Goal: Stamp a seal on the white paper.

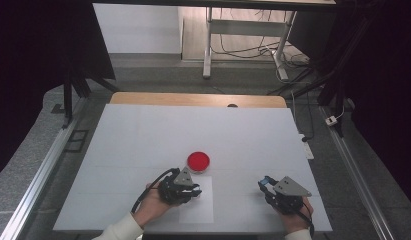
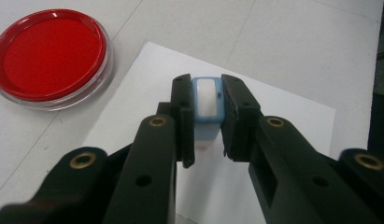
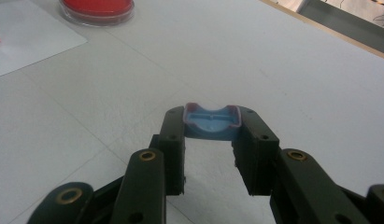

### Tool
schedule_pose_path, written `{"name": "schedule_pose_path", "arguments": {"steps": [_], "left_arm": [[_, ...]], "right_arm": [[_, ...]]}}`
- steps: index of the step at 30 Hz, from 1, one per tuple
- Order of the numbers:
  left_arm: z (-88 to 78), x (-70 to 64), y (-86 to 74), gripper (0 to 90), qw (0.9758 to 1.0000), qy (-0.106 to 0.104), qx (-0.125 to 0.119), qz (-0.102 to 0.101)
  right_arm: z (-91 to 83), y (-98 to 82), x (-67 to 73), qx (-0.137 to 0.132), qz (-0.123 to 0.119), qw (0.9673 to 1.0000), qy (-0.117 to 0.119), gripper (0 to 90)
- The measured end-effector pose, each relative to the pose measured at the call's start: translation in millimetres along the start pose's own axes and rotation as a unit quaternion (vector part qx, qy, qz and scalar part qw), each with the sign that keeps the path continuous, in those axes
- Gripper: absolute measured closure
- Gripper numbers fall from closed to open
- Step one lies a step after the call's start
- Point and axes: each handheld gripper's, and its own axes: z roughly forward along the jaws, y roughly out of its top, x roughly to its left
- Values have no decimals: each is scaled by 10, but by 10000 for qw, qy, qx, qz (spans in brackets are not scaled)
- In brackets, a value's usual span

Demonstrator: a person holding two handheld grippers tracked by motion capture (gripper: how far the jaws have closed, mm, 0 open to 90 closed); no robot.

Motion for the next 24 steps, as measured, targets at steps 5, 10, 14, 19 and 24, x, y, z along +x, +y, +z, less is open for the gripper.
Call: {"name": "schedule_pose_path", "arguments": {"steps": [5,10,14,19,24], "left_arm": [[1,-1,1,765,10000,2,4,-14],[2,-6,0,765,10000,15,5,-6],[1,2,-11,765,10000,-6,-25,-34],[2,-17,-26,765,10000,48,-72,-42],[2,-16,-30,766,9999,52,-84,-39]], "right_arm": [[3,2,5,18,-13,10000,-9,648],[2,2,6,18,-9,10000,-10,649],[3,3,13,9,-9,10000,1,648],[-4,3,5,-4,-7,10000,-2,648],[0,5,11,-11,-22,10000,13,648]]}}
